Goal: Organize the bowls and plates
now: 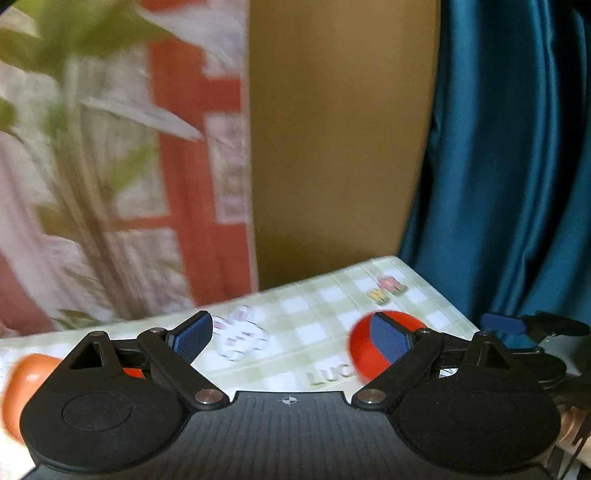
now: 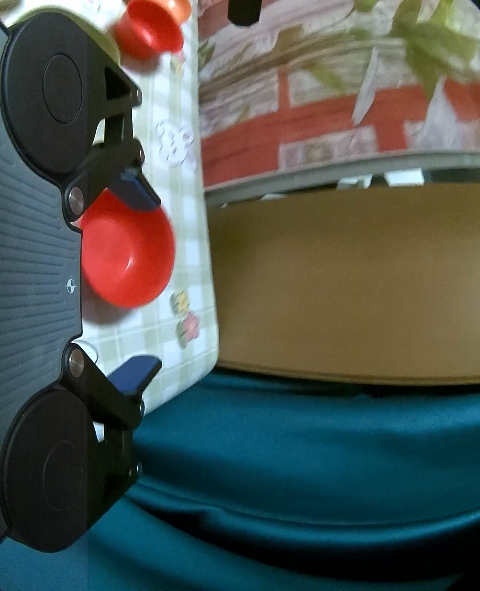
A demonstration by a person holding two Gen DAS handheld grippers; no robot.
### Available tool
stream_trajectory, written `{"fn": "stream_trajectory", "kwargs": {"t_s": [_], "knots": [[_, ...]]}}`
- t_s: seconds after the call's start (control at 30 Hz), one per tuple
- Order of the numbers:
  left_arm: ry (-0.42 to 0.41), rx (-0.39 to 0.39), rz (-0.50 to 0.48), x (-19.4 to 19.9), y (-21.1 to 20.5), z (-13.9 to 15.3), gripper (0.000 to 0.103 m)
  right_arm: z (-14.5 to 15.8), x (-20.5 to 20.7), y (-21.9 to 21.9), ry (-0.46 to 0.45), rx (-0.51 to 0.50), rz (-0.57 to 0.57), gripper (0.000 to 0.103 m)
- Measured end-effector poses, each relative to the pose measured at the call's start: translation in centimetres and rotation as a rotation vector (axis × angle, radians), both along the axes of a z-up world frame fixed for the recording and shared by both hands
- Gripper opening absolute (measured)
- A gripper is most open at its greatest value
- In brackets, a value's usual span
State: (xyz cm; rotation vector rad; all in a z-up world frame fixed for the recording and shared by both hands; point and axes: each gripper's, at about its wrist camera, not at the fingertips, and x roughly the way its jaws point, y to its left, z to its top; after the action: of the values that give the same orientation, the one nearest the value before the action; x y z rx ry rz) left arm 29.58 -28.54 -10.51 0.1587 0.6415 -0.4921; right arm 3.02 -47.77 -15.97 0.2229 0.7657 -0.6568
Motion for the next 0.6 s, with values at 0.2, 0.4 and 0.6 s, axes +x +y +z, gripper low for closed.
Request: {"fn": "stream_trajectory", "kwargs": {"t_s": [0.2,0.4,0.6], "knots": [[0.116,0.026,-0.021,3.0,-3.7,-5.4,0.092,-3.9,0.1,-2.4,0.003,0.094,-0.045,0.043],[0.208,0.072,-0.009,5.2,-5.6,-9.4,0.086,-6.2,0.4,-3.3,0.011,0.149,-0.056,0.030],[0.290,0.044,-0.028,6.3,-6.2,-12.0,0.048,-7.2,0.7,-3.7,0.002,0.205,-0.073,0.013]]}}
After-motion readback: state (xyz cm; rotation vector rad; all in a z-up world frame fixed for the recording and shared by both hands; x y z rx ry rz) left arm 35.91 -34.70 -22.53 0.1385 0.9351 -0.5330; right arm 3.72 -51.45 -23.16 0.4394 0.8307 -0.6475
